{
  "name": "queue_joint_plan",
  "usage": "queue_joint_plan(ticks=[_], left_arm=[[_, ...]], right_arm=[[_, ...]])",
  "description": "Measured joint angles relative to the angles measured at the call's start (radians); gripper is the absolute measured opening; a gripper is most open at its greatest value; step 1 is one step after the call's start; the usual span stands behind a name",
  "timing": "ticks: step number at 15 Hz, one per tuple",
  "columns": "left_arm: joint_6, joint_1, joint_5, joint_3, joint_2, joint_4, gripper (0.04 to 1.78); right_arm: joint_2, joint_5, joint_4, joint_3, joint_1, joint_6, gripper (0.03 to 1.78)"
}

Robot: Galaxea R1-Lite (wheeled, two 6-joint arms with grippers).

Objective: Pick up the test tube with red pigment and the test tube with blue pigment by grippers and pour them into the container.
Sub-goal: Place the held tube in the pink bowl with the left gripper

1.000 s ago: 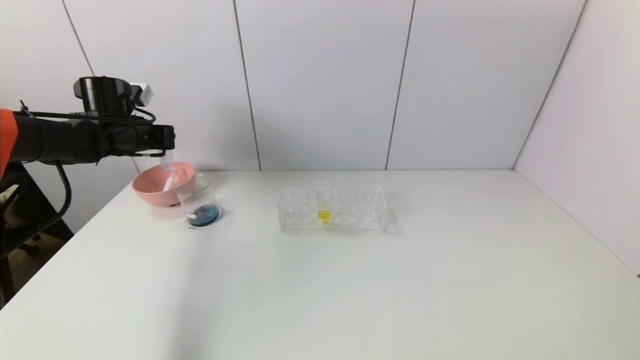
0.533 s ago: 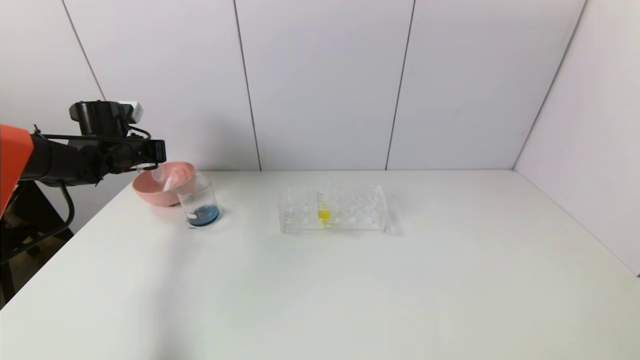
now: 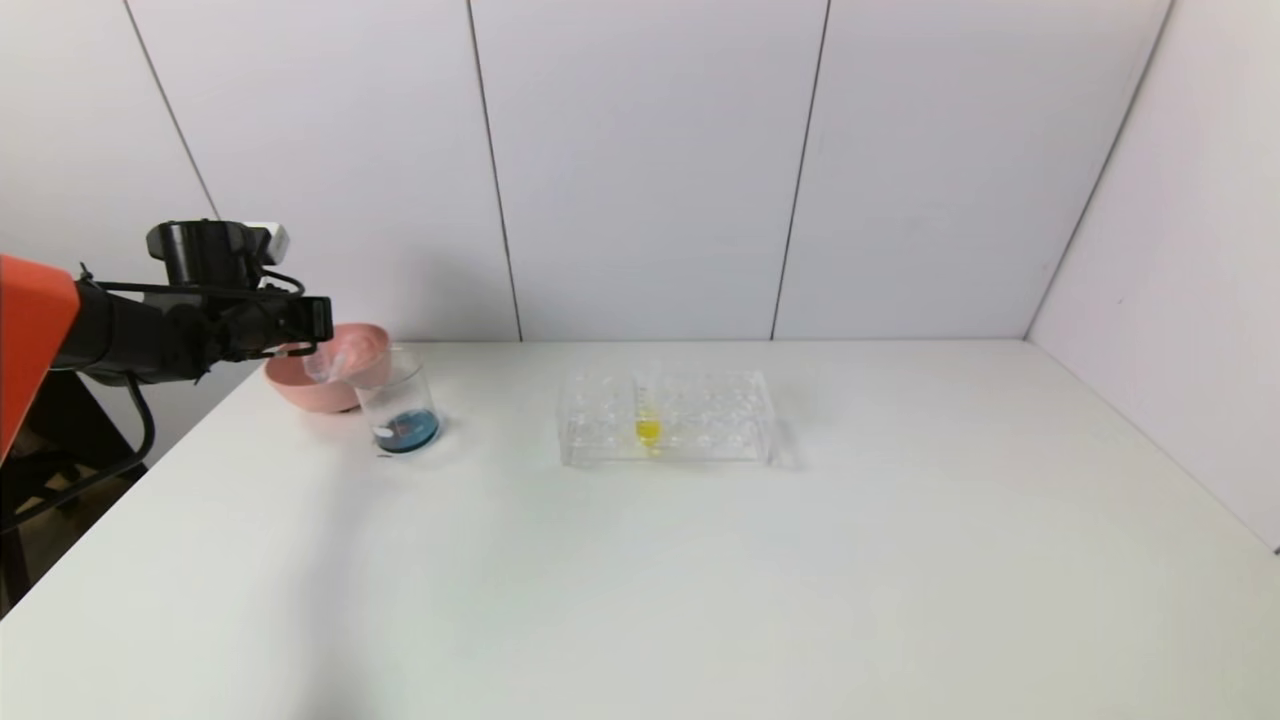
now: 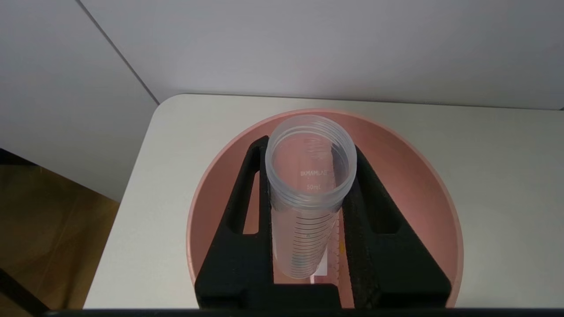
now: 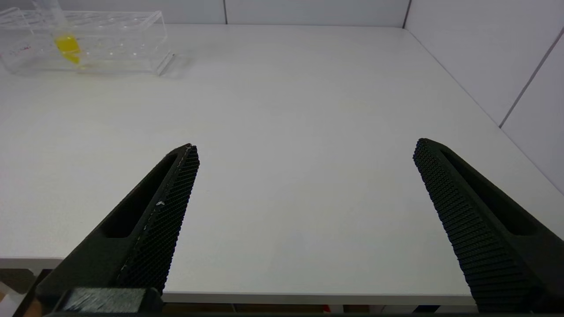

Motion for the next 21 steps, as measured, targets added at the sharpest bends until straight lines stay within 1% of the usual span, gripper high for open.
queue_joint_plan(ticks=[2, 3, 5, 7, 8, 9, 11, 13, 16, 19, 21], left_arm=[[0.000, 0.002, 0.001, -0.001, 0.003, -0.004, 0.59], [0.000, 0.002, 0.001, -0.002, 0.003, -0.005, 0.69], [0.000, 0.001, 0.000, -0.005, 0.004, -0.005, 0.96], [0.000, 0.001, 0.001, -0.006, 0.001, -0.005, 1.31], [0.000, 0.002, 0.000, -0.006, -0.001, -0.006, 1.44], [0.000, 0.001, 0.000, -0.002, -0.007, -0.006, 1.56], [0.001, 0.001, 0.000, 0.017, -0.036, -0.006, 1.72], [0.002, 0.001, 0.001, 0.049, -0.090, -0.017, 1.77], [0.007, 0.000, -0.024, 0.117, -0.249, -0.053, 1.76], [0.008, -0.010, -0.129, 0.191, -0.454, -0.064, 1.76], [0.005, -0.015, -0.239, 0.252, -0.614, -0.062, 1.76]], right_arm=[[0.000, 0.000, 0.000, 0.000, 0.000, 0.000, 1.78], [0.000, 0.000, 0.000, 0.000, 0.000, 0.000, 1.77], [0.000, 0.000, 0.000, 0.000, 0.000, 0.000, 1.77], [0.000, 0.000, 0.000, 0.000, 0.000, 0.000, 1.77], [0.000, 0.000, 0.000, 0.000, 0.000, 0.000, 1.77], [0.000, 0.000, 0.000, 0.000, 0.000, 0.000, 1.77], [0.000, 0.000, 0.000, 0.000, 0.000, 0.000, 1.77], [0.000, 0.000, 0.000, 0.000, 0.000, 0.000, 1.77], [0.000, 0.000, 0.000, 0.000, 0.000, 0.000, 1.77], [0.000, 0.000, 0.000, 0.000, 0.000, 0.000, 1.77], [0.000, 0.000, 0.000, 0.000, 0.000, 0.000, 1.77]])
